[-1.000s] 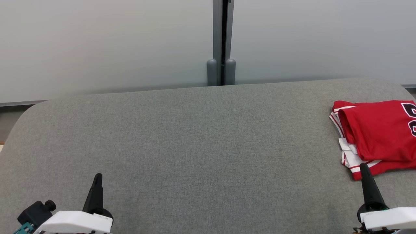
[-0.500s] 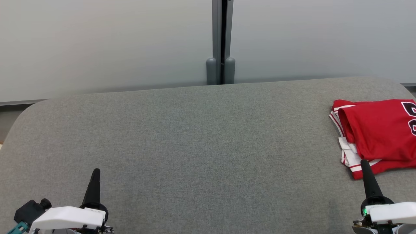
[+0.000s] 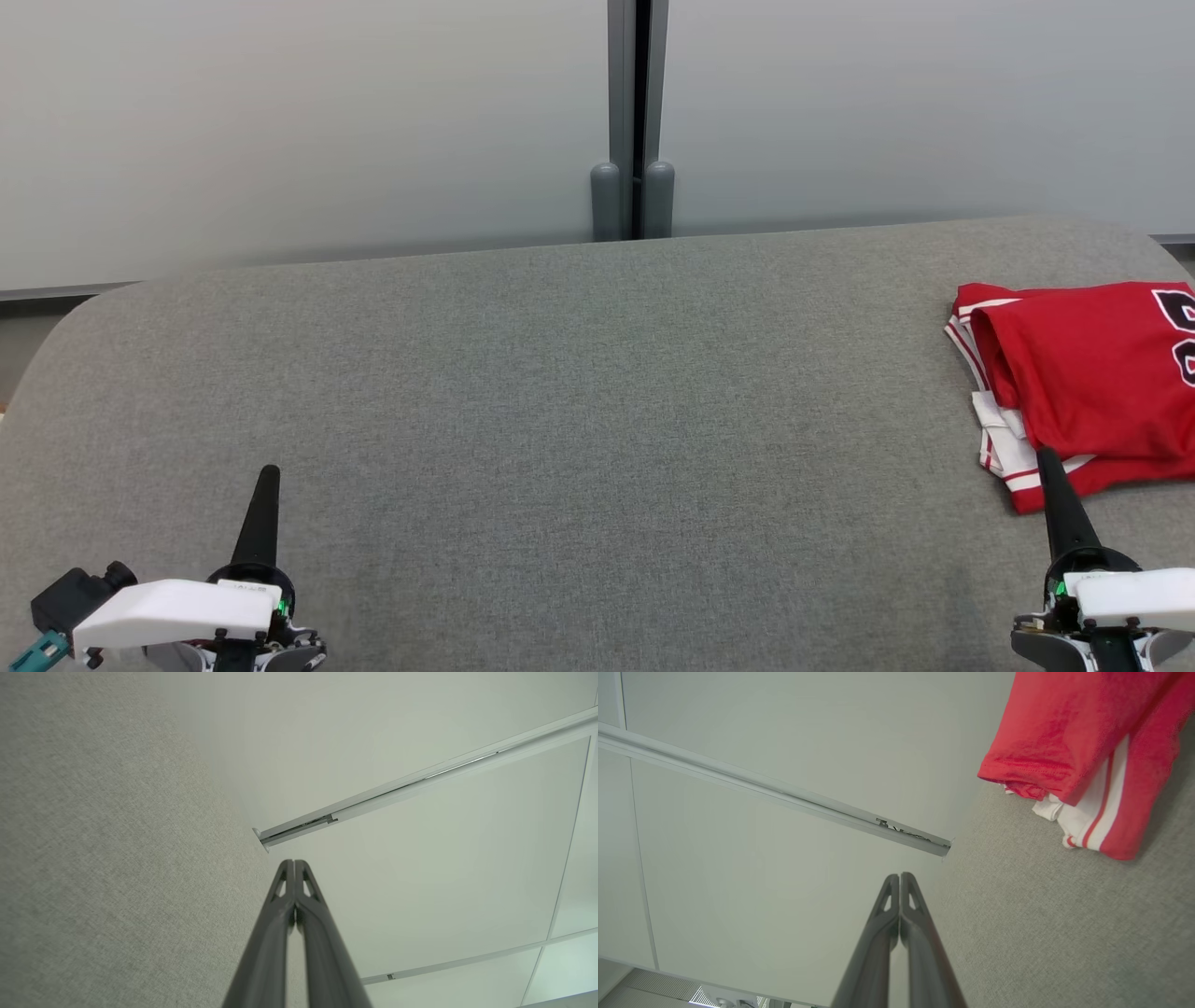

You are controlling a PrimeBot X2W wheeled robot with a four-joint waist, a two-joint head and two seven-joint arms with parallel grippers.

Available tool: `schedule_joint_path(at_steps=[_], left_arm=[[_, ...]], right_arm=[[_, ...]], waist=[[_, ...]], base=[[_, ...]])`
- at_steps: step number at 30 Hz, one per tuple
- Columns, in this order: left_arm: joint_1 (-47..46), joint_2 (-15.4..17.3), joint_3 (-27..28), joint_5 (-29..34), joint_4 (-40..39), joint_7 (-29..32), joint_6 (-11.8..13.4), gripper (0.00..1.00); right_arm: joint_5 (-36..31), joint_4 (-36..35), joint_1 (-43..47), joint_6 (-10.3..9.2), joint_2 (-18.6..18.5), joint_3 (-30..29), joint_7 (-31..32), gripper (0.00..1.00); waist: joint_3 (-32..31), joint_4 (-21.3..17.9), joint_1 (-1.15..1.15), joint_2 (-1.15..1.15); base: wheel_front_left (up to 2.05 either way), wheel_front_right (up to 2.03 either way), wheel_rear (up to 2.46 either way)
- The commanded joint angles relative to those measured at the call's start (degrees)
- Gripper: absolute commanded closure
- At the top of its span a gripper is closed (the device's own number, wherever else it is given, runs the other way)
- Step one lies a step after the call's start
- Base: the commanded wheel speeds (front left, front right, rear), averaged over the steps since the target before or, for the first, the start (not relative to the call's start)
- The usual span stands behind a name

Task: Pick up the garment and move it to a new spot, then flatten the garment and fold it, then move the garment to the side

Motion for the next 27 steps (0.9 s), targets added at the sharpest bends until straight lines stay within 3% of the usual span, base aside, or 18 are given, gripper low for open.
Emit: schedule_joint_path(at_steps=[1,27], left_arm=[[-1.5,0.1,0.5,-1.1,-0.3,0.2,-0.6,1.00],[-3.5,-0.9,3.0,-11.9,0.3,3.1,-2.2,1.00]], right_arm=[[1.3,-0.1,-1.1,0.04,-0.1,-0.3,0.3,1.00],[12.3,2.7,-3.6,0.03,0.6,-1.4,1.7,1.00]], waist=[[0.0,0.0,0.00,0.00],[0.5,-0.2,0.00,0.00]], base=[[0.00,0.00,0.00],[0.00,0.00,0.00]])
